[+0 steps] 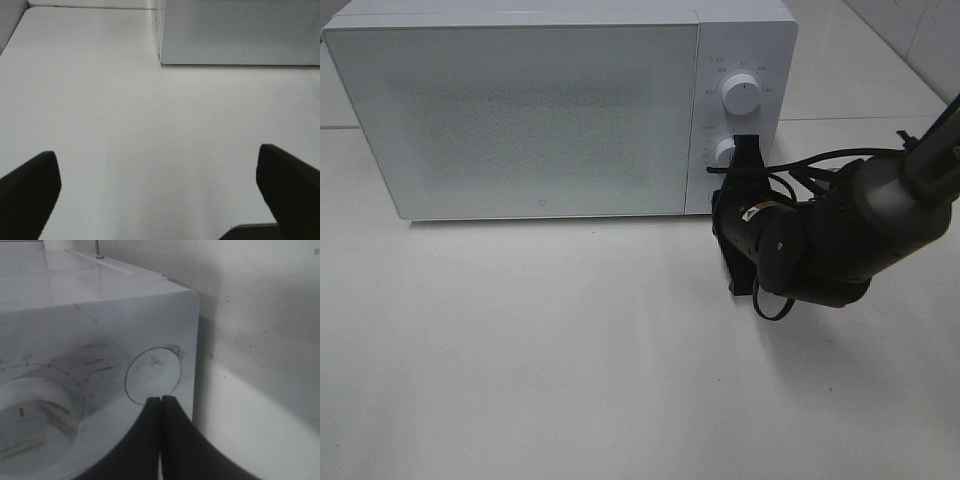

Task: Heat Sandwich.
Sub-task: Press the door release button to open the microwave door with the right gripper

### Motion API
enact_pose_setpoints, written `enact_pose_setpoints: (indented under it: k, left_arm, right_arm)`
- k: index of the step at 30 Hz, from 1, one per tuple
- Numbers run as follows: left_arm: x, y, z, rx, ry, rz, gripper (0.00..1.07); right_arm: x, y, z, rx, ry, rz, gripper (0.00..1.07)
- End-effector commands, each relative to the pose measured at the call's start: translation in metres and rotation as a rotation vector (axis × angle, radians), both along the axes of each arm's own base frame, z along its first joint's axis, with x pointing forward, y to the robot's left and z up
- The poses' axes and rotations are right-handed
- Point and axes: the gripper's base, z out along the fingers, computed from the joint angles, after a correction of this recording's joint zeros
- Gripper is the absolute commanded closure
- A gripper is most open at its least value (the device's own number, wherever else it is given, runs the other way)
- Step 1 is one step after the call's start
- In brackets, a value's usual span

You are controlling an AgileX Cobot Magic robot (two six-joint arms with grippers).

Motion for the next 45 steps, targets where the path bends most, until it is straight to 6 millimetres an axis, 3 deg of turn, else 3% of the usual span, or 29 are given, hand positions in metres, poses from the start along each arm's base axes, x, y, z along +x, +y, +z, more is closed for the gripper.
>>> enact_pose_setpoints:
  k: [1, 25, 34, 45]
  left_arm:
    - [0.000, -0.001, 0.001, -0.010, -0.018, -0.002, 0.07]
    - [0.000, -0.001, 0.001, -0.009, -0.019, -0.002, 0.07]
    - [0.000, -0.001, 0.001, -0.009, -0.019, -0.002, 0.07]
    - [0.000, -0.001, 0.001, -0.009, -0.019, -0.002, 0.07]
  right_arm:
    - [0.006, 0.004, 0.001, -0.001, -0.013, 0.016, 1.07]
    - [0.023, -0.009, -0.004, -0.018, -0.060, -0.052, 1.07]
    - [0.033, -0.004, -0.004, -0.009, -0.089, -0.056, 1.07]
    - [0.051, -0.009, 0.019, -0.057, -0.310, -0.120, 1.07]
